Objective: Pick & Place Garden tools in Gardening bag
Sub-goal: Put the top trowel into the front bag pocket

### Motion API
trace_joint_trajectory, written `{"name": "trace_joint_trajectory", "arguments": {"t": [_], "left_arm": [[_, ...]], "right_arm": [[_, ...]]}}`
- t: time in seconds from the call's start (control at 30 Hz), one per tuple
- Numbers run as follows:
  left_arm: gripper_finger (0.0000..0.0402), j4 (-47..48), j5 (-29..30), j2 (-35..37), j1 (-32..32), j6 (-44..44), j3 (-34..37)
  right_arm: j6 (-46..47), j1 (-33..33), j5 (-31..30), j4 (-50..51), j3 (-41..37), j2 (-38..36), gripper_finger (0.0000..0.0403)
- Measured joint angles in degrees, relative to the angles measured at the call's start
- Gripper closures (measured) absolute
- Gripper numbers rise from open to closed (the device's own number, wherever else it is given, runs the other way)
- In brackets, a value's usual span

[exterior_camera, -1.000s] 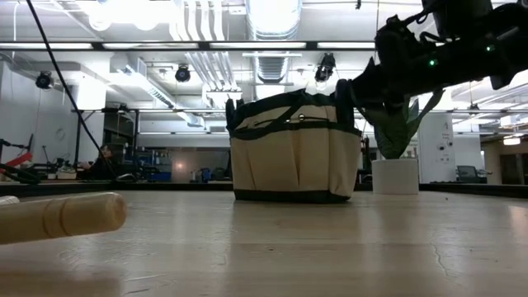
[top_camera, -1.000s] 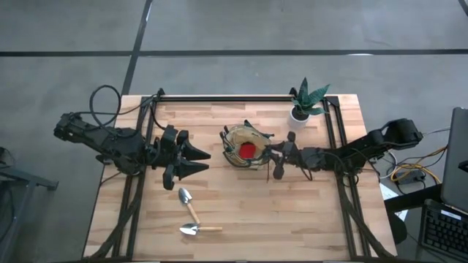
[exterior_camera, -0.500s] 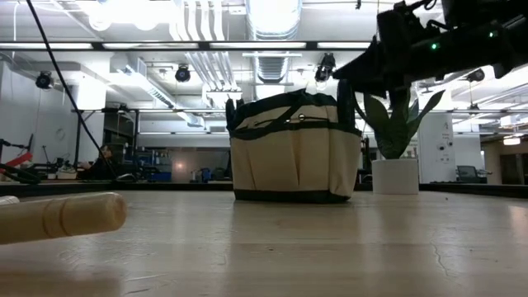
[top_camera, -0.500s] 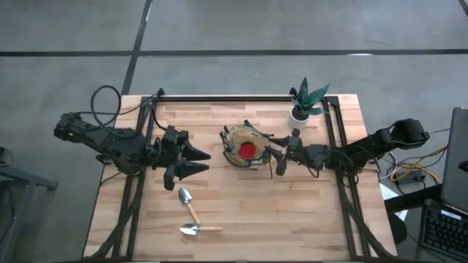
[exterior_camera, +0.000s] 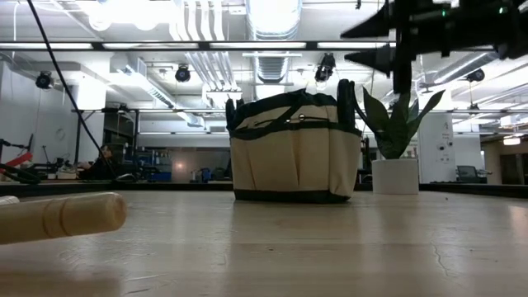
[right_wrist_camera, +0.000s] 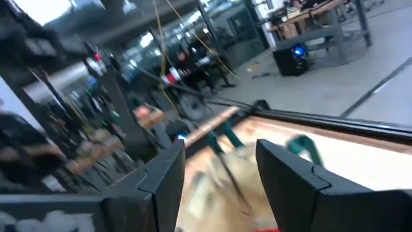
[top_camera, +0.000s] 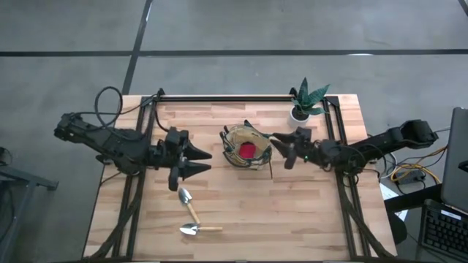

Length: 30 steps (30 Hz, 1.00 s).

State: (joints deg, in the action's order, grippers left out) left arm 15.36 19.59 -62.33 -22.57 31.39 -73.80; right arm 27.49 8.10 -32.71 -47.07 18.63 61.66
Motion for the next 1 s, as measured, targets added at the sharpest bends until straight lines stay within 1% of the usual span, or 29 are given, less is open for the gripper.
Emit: {"name": "trace_joint_trajectory", "arguments": {"t": [0.17, 0.3, 0.4, 0.53, 0.67, 0.83, 0.93, 1.0], "left_arm": [[0.0211, 4.6, 0.0, -0.1, 0.0, 1.1, 0.0], [0.0211, 10.3, -3.2, -0.1, 0.0, 1.4, 0.0], [0.0211, 16.4, -7.1, -0.3, -0.2, 4.7, 0.0], [0.0211, 24.1, -8.5, -2.4, -2.0, 7.0, 0.1], [0.0211, 29.4, -11.7, -5.6, -3.1, 5.2, 0.1], [0.0211, 37.0, -18.1, -10.3, -3.2, 3.2, 0.1], [0.0211, 41.4, -19.1, -13.3, -3.5, -2.1, 0.1], [0.0211, 42.6, -19.3, -15.6, -3.6, -7.0, 0.1]], "right_arm": [[1.4, 1.2, 1.4, 0.6, 3.1, -2.4, 0.022], [2.4, 1.5, 5.5, 4.0, 7.2, -2.2, 0.0227], [2.7, 2.5, 6.7, 8.3, 10.7, -1.3, 0.0234], [2.5, 4.1, 7.8, 11.6, 16.2, 0.6, 0.0245], [0.6, 5.2, 8.0, 13.8, 22.0, 2.4, 0.0252], [4.5, 5.3, 8.7, 22.4, 28.3, 3.5, 0.0255], [4.8, 5.4, 9.2, 27.4, 31.0, 3.8, 0.0255], [5.3, 5.4, 9.2, 30.2, 32.1, 3.8, 0.0255]]}}
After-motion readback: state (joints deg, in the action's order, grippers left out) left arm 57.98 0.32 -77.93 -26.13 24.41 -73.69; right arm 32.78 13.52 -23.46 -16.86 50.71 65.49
